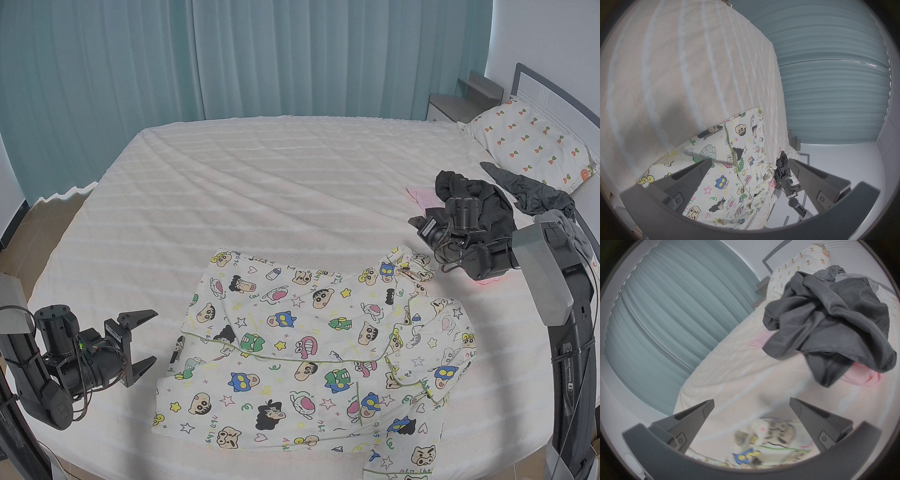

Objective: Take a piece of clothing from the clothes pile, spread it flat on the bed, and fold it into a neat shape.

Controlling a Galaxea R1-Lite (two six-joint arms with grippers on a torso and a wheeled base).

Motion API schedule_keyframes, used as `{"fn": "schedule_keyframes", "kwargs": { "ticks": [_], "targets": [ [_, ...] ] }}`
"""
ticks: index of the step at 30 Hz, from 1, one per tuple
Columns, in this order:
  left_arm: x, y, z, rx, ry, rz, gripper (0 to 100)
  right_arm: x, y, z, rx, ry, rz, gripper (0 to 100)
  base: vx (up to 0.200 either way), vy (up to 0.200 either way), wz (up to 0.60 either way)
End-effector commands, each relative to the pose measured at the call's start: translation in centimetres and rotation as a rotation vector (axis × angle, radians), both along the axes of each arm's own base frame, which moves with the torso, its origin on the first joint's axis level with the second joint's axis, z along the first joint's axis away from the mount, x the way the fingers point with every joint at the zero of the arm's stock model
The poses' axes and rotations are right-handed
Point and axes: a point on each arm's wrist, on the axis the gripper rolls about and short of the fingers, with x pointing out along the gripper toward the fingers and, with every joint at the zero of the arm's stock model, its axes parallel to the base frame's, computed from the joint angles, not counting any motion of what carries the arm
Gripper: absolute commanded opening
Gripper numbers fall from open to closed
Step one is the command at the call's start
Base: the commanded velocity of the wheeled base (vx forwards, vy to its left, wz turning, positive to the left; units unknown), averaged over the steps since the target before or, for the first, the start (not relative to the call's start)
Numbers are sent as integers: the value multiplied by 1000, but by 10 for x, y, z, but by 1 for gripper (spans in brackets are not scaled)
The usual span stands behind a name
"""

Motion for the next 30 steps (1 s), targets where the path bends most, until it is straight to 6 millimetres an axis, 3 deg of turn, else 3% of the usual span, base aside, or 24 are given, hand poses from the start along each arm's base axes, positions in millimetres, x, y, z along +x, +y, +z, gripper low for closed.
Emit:
{"fn": "schedule_keyframes", "kwargs": {
  "ticks": [1, 5, 17, 18, 24, 30],
  "targets": [
    [-1, 0, 0, 0, 3, 1, 100, -23, -32, 2, -23, 57, 36, 100, 0, 0, 0],
    [-1, 0, -1, 0, 5, 1, 100, -30, -32, -16, -56, 116, 82, 100, 0, 0, 0],
    [-2, 0, -1, -1, 8, -1, 100, -28, -26, -41, -62, 164, 112, 100, 0, 0, 0],
    [-2, 0, -1, -1, 8, -1, 100, -26, -25, -46, -58, 169, 123, 0, 0, 0, 0],
    [-2, 0, -2, -1, 10, -1, 100, -13, -22, -60, -45, 145, 138, 0, 0, 0, 0],
    [-1, 0, -2, -1, 13, 1, 100, -9, -22, -51, -44, 63, 130, 0, 0, 0, 0]
  ]
}}
